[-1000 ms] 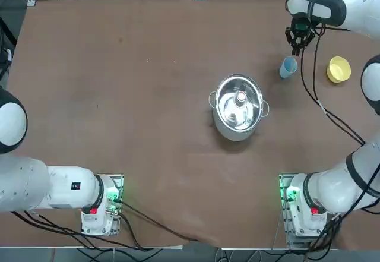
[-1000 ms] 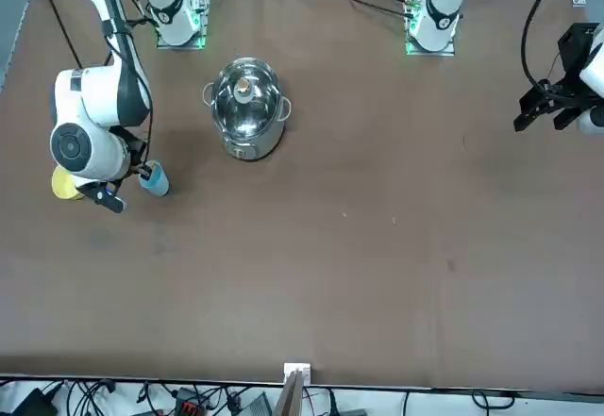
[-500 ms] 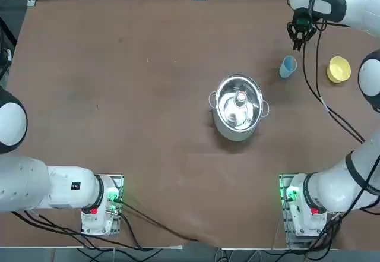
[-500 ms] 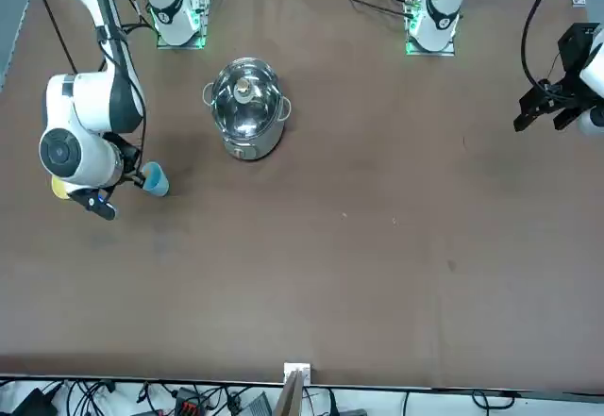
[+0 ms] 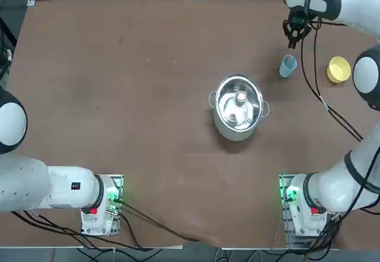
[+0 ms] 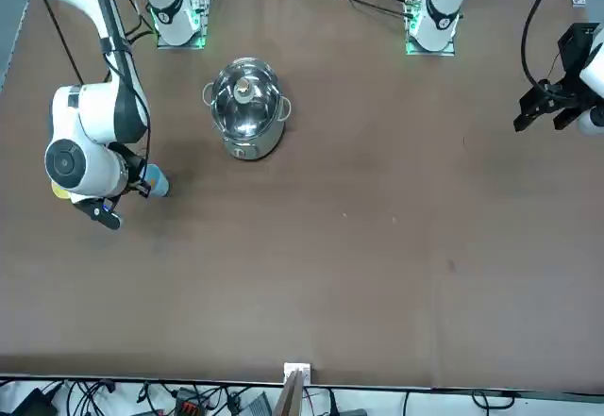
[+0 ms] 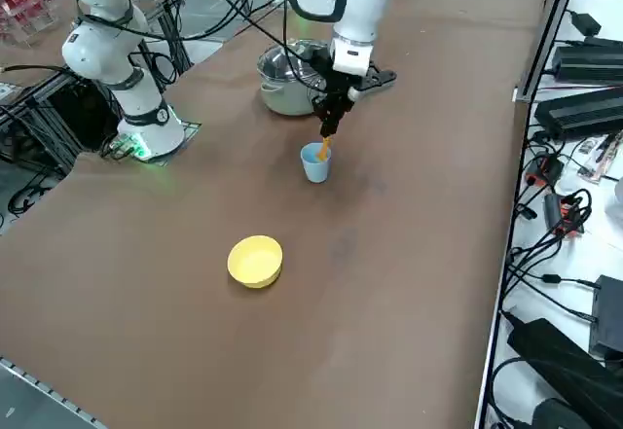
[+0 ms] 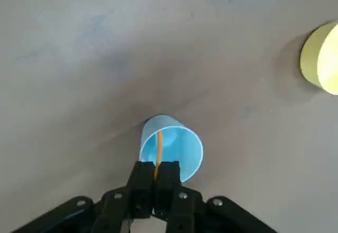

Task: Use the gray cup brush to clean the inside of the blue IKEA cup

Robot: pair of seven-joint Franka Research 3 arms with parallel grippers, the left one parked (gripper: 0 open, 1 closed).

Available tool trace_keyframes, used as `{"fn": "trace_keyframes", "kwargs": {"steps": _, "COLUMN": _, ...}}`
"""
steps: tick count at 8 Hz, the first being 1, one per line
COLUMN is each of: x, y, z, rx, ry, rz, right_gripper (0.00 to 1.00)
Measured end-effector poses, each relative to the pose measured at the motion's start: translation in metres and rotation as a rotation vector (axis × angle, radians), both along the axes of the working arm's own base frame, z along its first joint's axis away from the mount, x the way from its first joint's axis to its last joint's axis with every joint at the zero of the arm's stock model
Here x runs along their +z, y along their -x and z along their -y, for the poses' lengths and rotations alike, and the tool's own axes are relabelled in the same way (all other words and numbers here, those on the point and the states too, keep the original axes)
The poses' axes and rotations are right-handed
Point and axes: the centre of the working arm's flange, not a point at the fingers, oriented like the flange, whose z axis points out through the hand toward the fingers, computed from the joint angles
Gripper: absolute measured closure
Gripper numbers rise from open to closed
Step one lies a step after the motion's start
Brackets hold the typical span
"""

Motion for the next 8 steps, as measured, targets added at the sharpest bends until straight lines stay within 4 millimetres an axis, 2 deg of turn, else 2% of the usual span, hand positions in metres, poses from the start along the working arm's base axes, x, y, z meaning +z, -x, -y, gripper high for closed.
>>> {"fn": "trace_keyframes", "kwargs": {"steps": 4, "x": -0.002, "y": 0.006, "z": -0.020, "rx": -0.016, "ry": 0.011, "rz": -0.027, "right_gripper": 0.96}}
{"fn": "trace_keyframes", "kwargs": {"steps": 8, "x": -0.004, "y": 0.013, "z": -0.006, "rx": -0.041, "ry": 0.029, "rz": -0.087, "right_gripper": 0.96}}
